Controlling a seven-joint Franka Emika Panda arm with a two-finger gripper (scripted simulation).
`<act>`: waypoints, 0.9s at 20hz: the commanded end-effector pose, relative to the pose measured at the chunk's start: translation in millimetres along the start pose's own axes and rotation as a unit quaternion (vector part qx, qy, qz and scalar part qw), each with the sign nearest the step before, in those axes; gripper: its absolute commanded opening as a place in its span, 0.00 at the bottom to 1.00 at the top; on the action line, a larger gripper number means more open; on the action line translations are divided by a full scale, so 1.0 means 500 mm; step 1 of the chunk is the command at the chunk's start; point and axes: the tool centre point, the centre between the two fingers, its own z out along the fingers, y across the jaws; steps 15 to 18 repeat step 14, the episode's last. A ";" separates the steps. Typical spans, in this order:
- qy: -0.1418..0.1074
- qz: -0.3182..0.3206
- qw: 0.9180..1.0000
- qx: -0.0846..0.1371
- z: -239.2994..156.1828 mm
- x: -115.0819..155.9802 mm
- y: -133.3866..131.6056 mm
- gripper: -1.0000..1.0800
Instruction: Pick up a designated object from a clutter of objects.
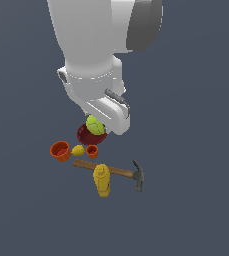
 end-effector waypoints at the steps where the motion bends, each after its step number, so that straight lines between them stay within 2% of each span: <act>1: 0.000 0.000 1.000 0.000 -0.044 -0.022 -0.009 0.00; 9: 0.000 0.000 1.000 0.000 -0.126 -0.063 -0.031 0.00; 18: 0.000 0.000 1.000 0.000 -0.139 -0.069 -0.035 0.00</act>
